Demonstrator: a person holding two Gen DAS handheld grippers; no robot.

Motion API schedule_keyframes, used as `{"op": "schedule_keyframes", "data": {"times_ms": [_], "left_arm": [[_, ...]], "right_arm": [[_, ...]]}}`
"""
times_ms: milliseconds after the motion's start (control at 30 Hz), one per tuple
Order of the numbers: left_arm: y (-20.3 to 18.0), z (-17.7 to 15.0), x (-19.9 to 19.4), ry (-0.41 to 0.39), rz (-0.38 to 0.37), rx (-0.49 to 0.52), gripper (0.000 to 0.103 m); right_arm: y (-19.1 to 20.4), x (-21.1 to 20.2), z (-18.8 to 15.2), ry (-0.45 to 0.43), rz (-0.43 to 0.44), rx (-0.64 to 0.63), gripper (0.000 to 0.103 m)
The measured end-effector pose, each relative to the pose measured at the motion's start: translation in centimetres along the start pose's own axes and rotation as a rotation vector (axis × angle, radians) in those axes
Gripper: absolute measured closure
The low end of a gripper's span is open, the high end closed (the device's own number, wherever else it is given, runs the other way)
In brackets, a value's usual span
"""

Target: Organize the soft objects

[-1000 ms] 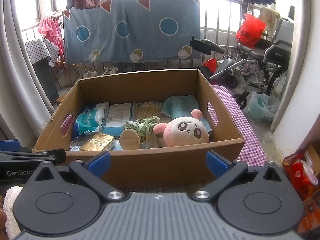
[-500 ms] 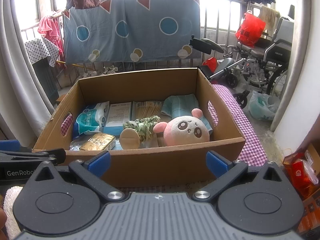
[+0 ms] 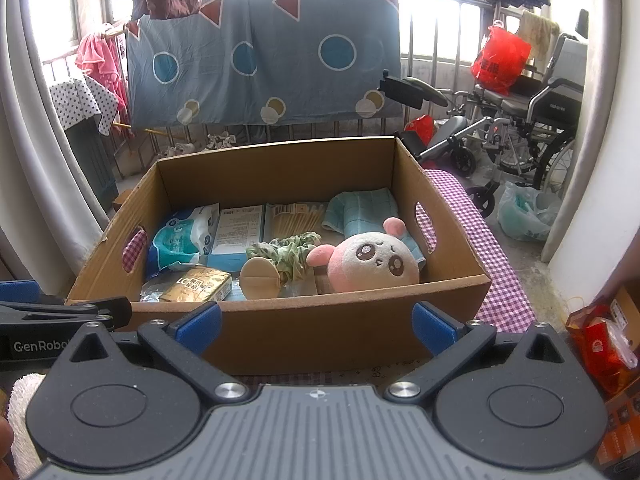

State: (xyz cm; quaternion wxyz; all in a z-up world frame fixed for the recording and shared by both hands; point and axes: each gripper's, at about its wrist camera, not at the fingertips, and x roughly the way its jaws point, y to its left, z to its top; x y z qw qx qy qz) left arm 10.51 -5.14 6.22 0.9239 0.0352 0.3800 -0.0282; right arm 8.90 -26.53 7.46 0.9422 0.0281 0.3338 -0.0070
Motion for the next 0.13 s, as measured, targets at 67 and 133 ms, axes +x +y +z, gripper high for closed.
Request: {"op": "schedule_keyframes", "data": {"times_ms": [67,133], "left_arm": [[0.01,-0.01,0.01,0.001,0.0,0.001,0.001],[0.01,0.01,0.04,0.003,-0.001,0.0,0.001]], "right_arm": [[0.19,-0.02,-0.16,0.001,0.0,0.002,0.0],[0.21,-0.02,-0.15,0.003,-0.001,0.002,0.0]]}}
